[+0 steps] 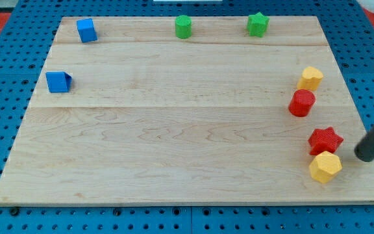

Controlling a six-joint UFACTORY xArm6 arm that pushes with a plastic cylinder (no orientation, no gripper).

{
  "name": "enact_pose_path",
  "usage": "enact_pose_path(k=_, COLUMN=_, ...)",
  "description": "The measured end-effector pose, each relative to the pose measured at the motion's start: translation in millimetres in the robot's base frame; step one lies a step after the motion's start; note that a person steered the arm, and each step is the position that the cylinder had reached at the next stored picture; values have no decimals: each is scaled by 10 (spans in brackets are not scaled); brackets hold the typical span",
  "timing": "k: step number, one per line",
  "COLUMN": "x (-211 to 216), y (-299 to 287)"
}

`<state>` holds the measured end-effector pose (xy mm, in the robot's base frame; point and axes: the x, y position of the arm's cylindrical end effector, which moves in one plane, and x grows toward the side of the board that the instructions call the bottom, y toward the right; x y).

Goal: Adjust the red star and yellow heart in a vertical line

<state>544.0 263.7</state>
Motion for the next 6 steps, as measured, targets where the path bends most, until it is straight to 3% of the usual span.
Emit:
enact_pose_path(k=1, x=-145, y=-109)
enact_pose_path(k=2, x=-377, y=239)
enact_pose_path(k=4, x=-985, y=351)
enact_pose_path(k=6, x=-1449, y=-38)
